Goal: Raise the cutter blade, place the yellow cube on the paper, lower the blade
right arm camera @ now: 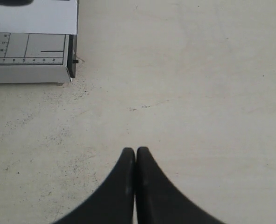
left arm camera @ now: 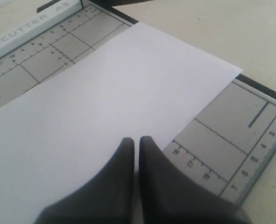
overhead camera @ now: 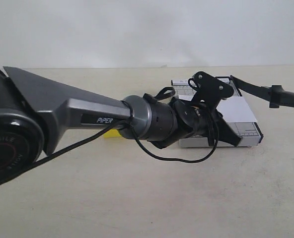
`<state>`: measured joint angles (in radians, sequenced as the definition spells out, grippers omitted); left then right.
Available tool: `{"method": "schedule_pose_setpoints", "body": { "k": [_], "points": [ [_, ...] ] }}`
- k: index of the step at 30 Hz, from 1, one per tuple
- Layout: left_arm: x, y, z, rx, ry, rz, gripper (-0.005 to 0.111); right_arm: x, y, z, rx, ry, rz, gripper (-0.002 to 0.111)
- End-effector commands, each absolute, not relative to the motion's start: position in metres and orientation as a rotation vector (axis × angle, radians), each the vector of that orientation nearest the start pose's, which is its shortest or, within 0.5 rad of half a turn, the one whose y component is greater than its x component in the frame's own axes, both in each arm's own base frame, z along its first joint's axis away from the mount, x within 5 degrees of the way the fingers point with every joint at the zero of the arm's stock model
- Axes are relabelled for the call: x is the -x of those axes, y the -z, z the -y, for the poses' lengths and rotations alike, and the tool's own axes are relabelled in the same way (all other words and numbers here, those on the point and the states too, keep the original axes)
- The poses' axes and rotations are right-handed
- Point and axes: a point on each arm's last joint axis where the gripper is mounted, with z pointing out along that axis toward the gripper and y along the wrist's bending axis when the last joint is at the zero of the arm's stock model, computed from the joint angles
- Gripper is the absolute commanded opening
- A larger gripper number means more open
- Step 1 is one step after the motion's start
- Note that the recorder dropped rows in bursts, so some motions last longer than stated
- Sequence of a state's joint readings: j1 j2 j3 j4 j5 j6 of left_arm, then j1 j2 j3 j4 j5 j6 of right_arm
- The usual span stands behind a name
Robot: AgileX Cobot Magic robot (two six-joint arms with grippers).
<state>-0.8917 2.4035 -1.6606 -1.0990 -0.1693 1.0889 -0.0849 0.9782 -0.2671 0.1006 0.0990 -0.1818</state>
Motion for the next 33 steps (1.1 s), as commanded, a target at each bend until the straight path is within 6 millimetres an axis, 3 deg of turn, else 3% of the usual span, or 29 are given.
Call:
{"method": "schedule_pose_setpoints", "body": {
  "k": [1, 10, 17, 26, 33],
  "points": [
    [-0.339, -0.090, 0.411, -0.880, 0.411, -1.997, 0.004, -0.159, -0.196, 0.013, 0.001, 0.078, -2.279, 0.000],
    [-0.338, -0.091, 0.431, -0.927, 0.500, -1.975, 0.004, -0.151, -0.209, 0.012, 0.004, 0.078, -2.226, 0.000],
    [-0.327, -0.084, 0.434, -1.127, 0.532, -1.961, 0.004, -0.150, -0.209, 0.012, 0.005, 0.077, -2.230, 0.000],
    [-0.353, -0.084, 0.414, -1.057, 0.488, -1.983, 0.004, -0.149, -0.208, 0.012, 0.006, 0.073, -2.252, 0.000],
    [-0.356, -0.099, 0.422, -1.059, 0.530, -1.945, 0.004, -0.149, -0.208, 0.012, -0.038, 0.051, -2.253, 0.000]
  ]
}}
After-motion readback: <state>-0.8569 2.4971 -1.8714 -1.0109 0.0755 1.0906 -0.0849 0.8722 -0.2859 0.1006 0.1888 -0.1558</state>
